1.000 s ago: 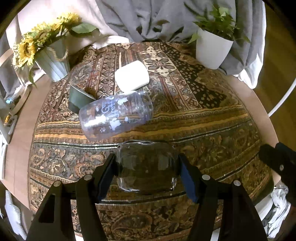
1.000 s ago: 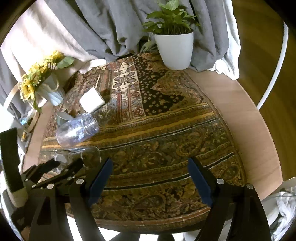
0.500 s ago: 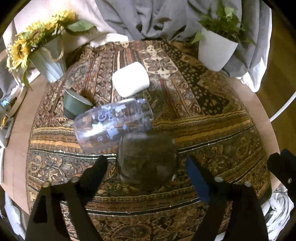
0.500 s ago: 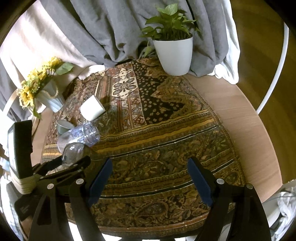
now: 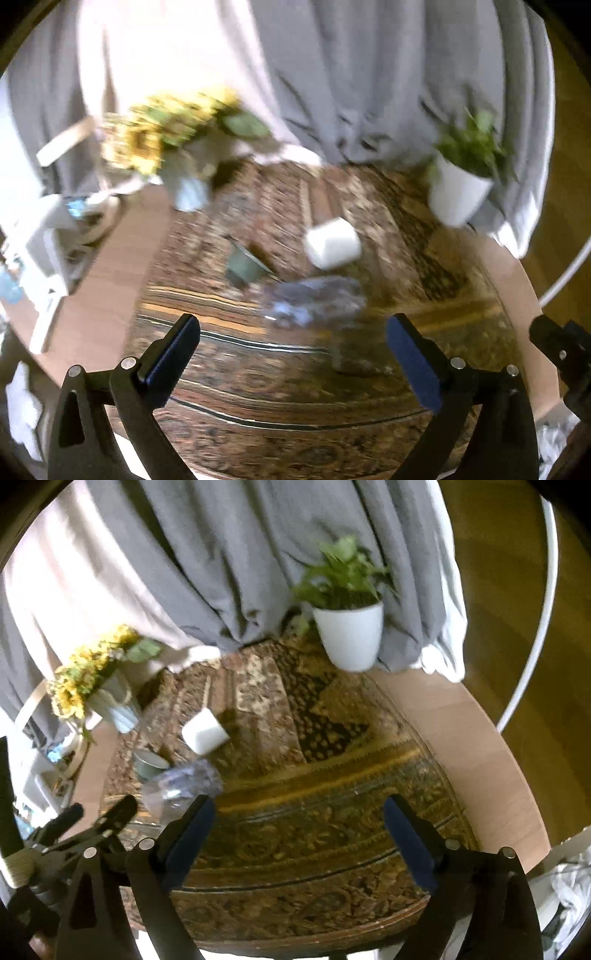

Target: Flip cup upside down

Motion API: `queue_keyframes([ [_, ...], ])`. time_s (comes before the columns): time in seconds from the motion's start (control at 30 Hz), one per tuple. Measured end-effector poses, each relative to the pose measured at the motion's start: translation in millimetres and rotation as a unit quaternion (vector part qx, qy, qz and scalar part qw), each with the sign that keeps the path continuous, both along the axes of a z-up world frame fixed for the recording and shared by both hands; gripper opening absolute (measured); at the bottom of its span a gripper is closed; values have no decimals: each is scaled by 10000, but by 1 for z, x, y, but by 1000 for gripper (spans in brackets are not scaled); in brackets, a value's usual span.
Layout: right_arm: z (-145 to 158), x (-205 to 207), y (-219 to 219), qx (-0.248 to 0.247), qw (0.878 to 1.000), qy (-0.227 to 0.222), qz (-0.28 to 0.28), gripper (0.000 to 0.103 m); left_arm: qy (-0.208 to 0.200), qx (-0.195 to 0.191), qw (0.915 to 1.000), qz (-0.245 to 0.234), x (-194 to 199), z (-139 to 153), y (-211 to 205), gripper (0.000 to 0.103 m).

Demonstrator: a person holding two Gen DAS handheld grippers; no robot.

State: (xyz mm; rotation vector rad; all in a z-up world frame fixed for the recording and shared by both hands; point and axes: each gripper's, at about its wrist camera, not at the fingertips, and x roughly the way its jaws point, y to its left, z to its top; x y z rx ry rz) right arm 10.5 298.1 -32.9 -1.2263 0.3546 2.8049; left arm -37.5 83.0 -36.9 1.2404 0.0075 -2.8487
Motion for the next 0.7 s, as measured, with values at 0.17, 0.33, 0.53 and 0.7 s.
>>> queue_keyframes([
  [0.17,18,4,-32,57,9991,188,373,94,194,-161,9991,347,16,16,-30,103],
  [0.33,26,13,-57,101,9973,212,689,94,217,-221,9982,506,34,23,-50,103],
  [0.53,29,25,-76,183,9965,199,789,94,104,-195,9991,368,48,22,-61,103],
  [0.7,29,33,-84,230,9970,188,721,94,125,-310,9993,171,51,24,-63,103],
])
